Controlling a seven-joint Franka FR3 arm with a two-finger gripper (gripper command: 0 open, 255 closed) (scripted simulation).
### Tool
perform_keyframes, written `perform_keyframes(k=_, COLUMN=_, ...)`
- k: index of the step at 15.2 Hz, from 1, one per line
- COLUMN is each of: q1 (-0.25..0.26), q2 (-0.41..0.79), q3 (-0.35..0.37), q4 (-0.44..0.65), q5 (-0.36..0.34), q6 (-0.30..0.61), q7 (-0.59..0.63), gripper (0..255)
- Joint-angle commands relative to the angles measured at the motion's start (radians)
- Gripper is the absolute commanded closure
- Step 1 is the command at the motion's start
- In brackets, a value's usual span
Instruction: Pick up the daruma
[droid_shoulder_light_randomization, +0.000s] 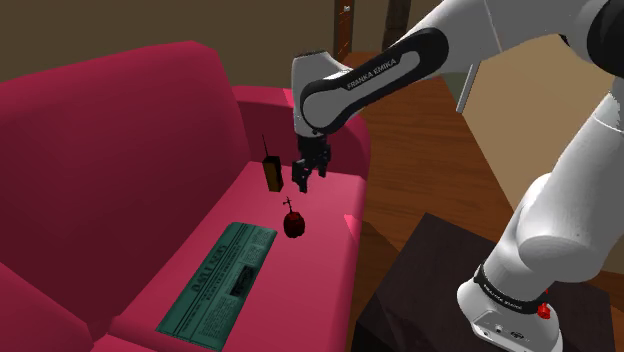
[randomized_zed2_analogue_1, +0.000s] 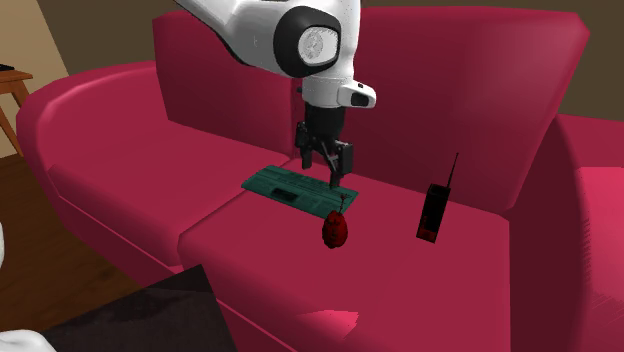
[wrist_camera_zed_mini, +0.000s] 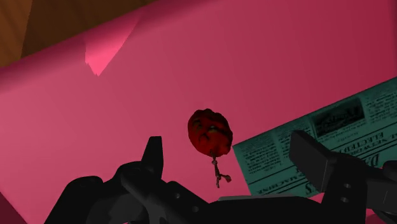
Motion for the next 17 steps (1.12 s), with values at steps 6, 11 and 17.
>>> perform_keyframes(k=6, q1=0.017, q2=0.291, q3=0.001, q4=0.188, q5=-0.052, q6=0.07, q7=0.075, gripper=0)
perform_keyframes(k=11, q1=0.026, q2=0.383, q3=-0.006, q4=0.232, q5=-0.067, q6=0.11, q7=0.09, gripper=0)
perform_keyframes(k=17, q1=0.03, q2=0.422, q3=-0.009, q4=0.22, q5=-0.074, q6=0.16, q7=0.093, gripper=0)
